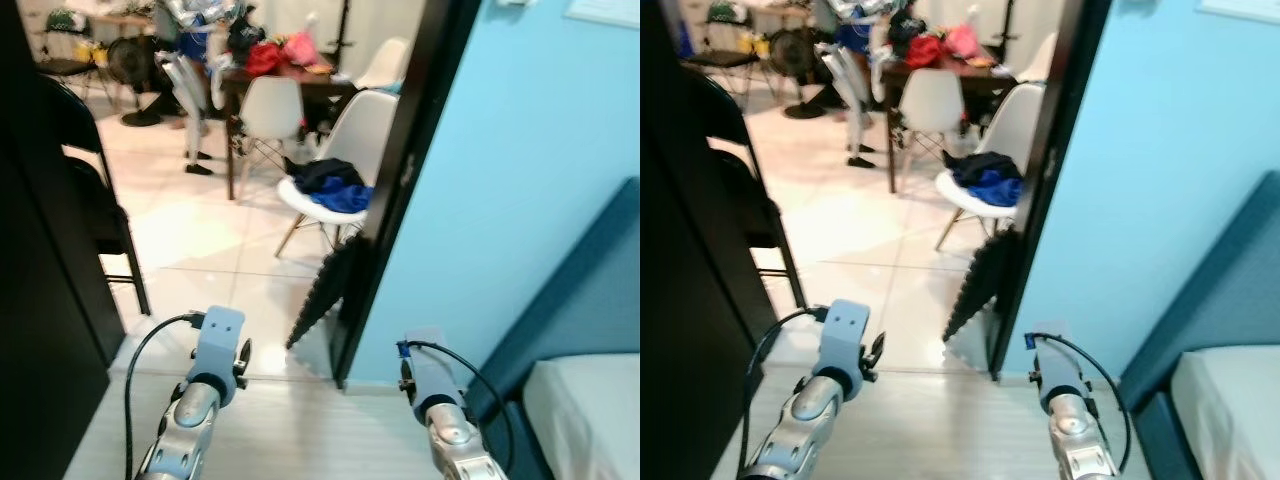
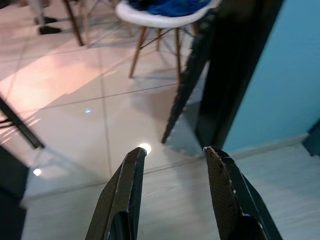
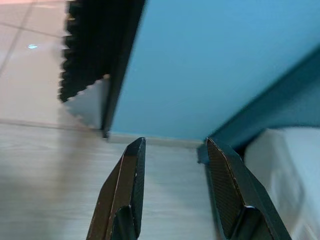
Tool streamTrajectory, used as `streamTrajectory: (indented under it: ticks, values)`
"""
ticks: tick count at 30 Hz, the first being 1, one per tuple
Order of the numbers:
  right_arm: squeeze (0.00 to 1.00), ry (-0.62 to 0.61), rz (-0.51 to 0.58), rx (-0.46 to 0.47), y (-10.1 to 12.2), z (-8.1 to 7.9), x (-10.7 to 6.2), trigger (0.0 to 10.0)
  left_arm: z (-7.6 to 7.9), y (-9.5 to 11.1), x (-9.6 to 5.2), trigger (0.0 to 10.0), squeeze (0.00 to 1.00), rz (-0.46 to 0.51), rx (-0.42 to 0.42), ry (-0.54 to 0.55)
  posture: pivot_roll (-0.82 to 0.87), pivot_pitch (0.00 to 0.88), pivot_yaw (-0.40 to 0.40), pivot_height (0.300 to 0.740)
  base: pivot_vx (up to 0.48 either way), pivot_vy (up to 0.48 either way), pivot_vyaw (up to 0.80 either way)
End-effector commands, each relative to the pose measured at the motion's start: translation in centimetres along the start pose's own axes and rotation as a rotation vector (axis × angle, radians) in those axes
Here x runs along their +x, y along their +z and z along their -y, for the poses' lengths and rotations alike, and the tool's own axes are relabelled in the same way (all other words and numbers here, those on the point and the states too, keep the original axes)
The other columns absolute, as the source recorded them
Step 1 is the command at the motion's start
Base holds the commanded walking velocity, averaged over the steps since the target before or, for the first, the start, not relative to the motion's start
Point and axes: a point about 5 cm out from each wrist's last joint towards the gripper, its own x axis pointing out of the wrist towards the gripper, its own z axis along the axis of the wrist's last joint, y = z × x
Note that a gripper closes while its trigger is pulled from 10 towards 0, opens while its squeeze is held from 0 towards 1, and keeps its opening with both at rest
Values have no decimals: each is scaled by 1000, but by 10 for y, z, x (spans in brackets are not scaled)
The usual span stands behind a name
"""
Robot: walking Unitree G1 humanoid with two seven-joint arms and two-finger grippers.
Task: Clean up the room
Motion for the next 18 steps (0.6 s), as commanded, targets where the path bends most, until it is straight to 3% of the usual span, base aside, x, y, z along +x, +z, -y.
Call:
streamTrajectory:
  ticks: [1,18]
  values:
    - [0,0,-16,1,-2,-1,-1,10000,1,-3,-1,10000,0,-10,-19,-1,-20,0,-97,740,0,0,-800]
    - [0,-16,-32,9,-3,-1,0,10000,2,3,3,10000,0,11,-65,-14,-24,0,-90,740,0,0,-800]
